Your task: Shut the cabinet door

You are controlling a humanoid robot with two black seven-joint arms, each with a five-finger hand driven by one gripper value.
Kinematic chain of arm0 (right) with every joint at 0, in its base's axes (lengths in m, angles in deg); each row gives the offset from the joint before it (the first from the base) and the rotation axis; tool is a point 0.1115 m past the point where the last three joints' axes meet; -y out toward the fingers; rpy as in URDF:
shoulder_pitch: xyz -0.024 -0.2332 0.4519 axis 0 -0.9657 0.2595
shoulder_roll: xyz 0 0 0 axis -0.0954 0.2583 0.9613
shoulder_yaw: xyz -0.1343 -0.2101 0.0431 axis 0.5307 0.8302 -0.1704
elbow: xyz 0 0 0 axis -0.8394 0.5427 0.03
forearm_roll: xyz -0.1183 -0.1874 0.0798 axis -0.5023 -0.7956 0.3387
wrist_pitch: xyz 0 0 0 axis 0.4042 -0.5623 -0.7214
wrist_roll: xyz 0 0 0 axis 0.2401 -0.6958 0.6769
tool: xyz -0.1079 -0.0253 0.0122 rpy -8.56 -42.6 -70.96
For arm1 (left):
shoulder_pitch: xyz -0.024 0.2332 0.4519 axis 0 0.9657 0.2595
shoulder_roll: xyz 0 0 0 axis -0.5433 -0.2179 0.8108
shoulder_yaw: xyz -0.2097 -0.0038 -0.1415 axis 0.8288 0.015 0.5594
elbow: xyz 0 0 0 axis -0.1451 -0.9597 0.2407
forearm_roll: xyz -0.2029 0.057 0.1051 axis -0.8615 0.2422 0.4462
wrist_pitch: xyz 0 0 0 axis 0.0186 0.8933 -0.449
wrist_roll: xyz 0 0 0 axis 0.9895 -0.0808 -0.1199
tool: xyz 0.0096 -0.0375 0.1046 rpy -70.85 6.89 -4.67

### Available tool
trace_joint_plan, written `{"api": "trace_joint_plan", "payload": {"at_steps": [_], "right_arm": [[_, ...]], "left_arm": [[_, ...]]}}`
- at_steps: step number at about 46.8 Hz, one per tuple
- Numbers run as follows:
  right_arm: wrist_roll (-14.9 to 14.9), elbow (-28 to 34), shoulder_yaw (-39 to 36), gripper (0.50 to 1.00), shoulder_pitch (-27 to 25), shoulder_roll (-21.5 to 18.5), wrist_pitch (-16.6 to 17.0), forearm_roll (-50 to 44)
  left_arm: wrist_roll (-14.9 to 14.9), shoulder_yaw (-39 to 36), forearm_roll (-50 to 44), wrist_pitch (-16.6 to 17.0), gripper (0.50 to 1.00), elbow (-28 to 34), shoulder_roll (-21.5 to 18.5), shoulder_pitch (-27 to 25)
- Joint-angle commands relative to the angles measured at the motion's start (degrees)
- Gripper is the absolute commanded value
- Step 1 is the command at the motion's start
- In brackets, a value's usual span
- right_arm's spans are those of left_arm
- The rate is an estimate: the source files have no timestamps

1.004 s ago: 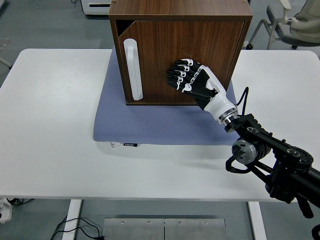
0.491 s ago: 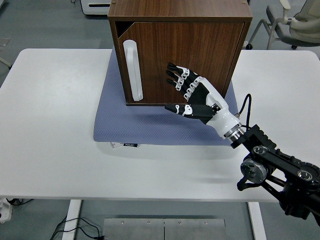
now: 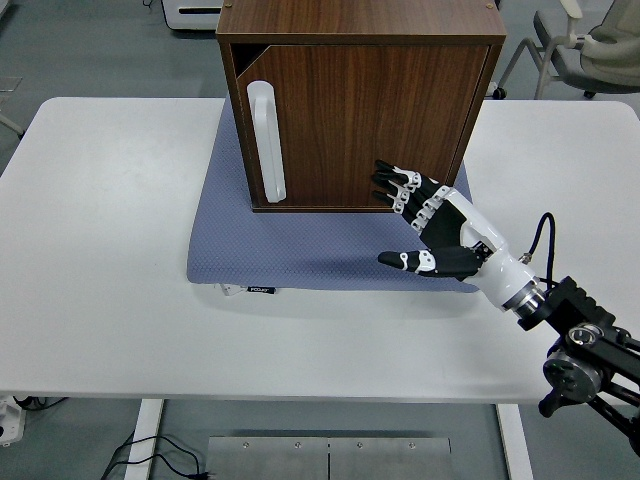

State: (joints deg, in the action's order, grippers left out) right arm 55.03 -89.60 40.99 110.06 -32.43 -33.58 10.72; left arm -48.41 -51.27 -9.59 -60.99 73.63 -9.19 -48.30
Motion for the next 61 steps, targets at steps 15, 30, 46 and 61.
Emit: {"api": "trace_joint_plan", "payload": {"at_steps": [15,30,46,61], "right_arm": [[-0.01,-0.8,-7.94,1.0,-9.71,7.87,3.0,0.34],[-0.01,0.25,-18.41,1.0,-15.51,8.22,3.01,9.12],[-0.01,1.48,-21.31,1.0,-15.6,7.26,2.65,16.07],[-0.01,1.48,-22.36,1.0,-19.55,5.85,2.74,17.3]], "left_arm": [[0.0,0.0,0.0,0.0,1.0,0.0,0.0,-0.01],[0.0,0.0,0.0,0.0,1.0,0.0,0.0,-0.01],[0.0,0.0,0.0,0.0,1.0,0.0,0.0,-0.01],[0.0,0.0,0.0,0.0,1.0,0.0,0.0,-0.01]]}}
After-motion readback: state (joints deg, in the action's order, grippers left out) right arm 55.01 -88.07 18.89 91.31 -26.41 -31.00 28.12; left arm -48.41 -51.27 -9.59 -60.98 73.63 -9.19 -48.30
